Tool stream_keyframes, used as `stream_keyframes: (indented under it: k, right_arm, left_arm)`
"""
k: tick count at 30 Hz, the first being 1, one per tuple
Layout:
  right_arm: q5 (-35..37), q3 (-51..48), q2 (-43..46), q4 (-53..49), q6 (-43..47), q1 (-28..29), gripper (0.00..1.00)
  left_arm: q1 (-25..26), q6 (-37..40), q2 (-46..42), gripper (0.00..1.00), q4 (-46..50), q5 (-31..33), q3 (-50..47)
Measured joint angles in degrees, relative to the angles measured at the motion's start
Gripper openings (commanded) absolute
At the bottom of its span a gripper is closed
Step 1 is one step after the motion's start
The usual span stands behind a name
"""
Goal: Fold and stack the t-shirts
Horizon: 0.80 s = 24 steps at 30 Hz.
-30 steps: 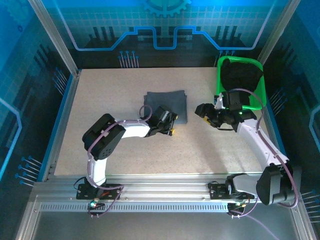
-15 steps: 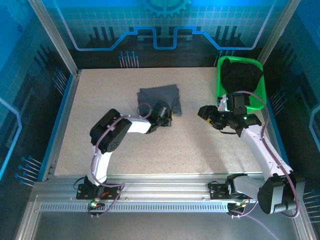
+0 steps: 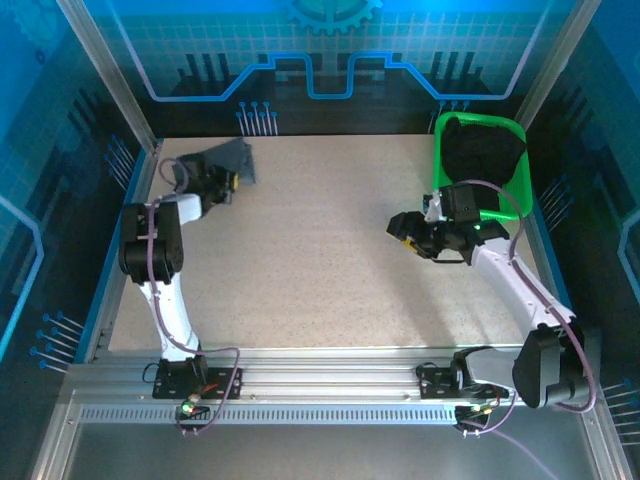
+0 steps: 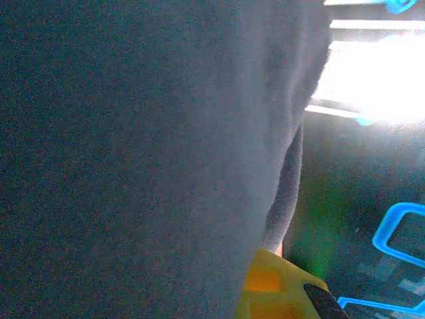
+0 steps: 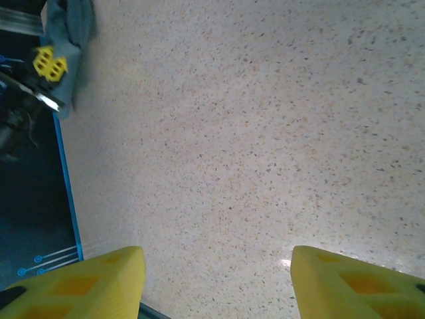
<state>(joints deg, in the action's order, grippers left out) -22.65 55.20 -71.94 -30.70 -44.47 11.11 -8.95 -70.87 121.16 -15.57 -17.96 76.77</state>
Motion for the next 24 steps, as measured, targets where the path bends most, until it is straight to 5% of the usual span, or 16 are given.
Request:
stream_keyframes:
  k: [8,16,19,20,24]
  right_arm:
    - [-0.2,4.4,-3.0,1.1,1.0,2.4,0.61]
    - [-0.2,8.0,-6.2,1.2,1.2,2.5,0.60]
    - [-0.1,8.9,-7.2,1.6,1.4,2.6,0.62]
    - [0.0,9.0,-7.2,2.0,1.4,2.8,0.63]
    - [0.0,9.4,-7.2,3.6,1.4,2.8,0.70]
  left_arm:
    - [-6.9,21.5,12.4,0.00,18.5,-6.0,24.1]
    - [-7.2,29.8,13.8,0.01,28.1,-6.0,25.9]
    - [-7.2,30.7,13.7,0.61,28.7,-5.9,25.7]
    - [-7.2,30.6,13.3,0.95,28.6,-5.9,25.1]
    - [-7.2,30.4,11.1,0.99,29.3,-5.4,22.8]
